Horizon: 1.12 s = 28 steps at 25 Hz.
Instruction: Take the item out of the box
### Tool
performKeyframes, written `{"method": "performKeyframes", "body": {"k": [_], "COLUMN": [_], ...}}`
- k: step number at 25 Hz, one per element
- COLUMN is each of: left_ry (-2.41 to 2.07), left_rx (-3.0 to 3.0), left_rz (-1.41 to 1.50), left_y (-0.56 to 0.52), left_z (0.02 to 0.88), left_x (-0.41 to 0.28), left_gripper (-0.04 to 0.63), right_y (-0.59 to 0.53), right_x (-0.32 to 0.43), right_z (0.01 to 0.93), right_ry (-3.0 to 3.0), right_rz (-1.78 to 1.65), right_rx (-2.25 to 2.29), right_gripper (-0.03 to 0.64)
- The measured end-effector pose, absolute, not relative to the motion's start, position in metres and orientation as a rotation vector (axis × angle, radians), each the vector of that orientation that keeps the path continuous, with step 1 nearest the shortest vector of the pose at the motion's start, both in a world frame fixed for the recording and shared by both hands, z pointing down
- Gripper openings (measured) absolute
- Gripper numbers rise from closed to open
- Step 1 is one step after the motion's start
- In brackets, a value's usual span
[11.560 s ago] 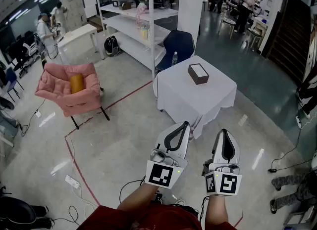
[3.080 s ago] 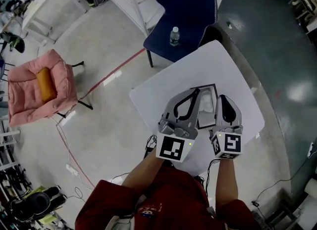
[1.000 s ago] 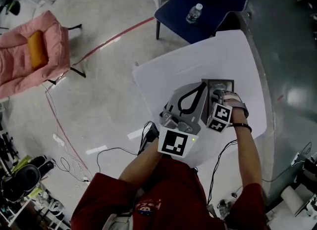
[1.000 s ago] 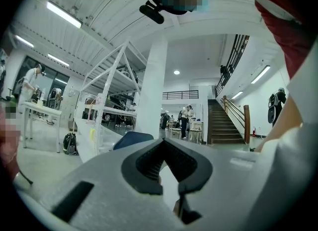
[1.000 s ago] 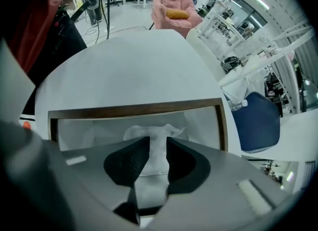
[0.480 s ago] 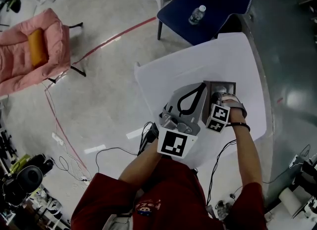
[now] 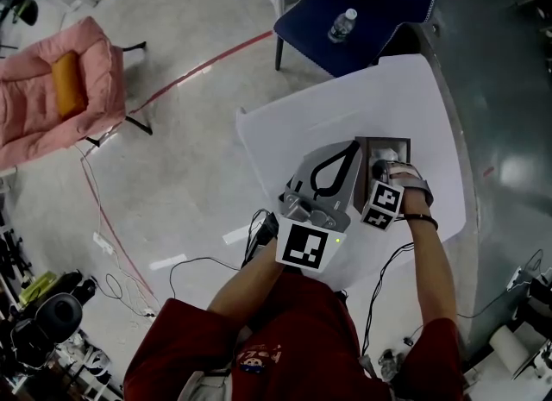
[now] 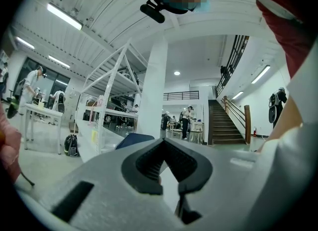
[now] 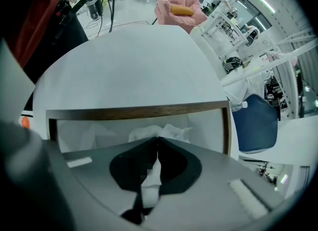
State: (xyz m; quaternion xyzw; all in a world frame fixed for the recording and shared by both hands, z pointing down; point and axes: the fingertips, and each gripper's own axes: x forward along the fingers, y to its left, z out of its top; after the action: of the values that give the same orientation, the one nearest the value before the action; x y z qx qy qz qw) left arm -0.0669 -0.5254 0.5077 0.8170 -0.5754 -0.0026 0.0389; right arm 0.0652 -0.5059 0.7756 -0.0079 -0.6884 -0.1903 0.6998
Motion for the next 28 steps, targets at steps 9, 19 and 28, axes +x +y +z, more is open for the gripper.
{"method": "performKeyframes", "body": {"k": [9, 19, 28], "left_ry": [-1.813, -1.834, -1.844], "left_rx": [2.531, 2.573, 2.625], "left_rz": [-0.001, 0.007, -0.011], "left_y": [-0.508, -0.479, -0.453], "left_z": [0.491, 0.468, 0.441], "left_x": [-0.075, -0.059, -0.039], "left_gripper": [0.002, 0.000, 0.002], "right_y": [-0.504, -0.490, -0.467], "right_x": [0.057, 0.068, 0.075], "right_z": [0.742, 0.701, 0.650], "right_ry": [-1.551, -1.613, -1.745], "right_rz": [-0.440, -0.441, -0.393], "right_rx": [0.081, 0.238, 0.454], "right_gripper": [0.006, 0.005, 0.005]}}
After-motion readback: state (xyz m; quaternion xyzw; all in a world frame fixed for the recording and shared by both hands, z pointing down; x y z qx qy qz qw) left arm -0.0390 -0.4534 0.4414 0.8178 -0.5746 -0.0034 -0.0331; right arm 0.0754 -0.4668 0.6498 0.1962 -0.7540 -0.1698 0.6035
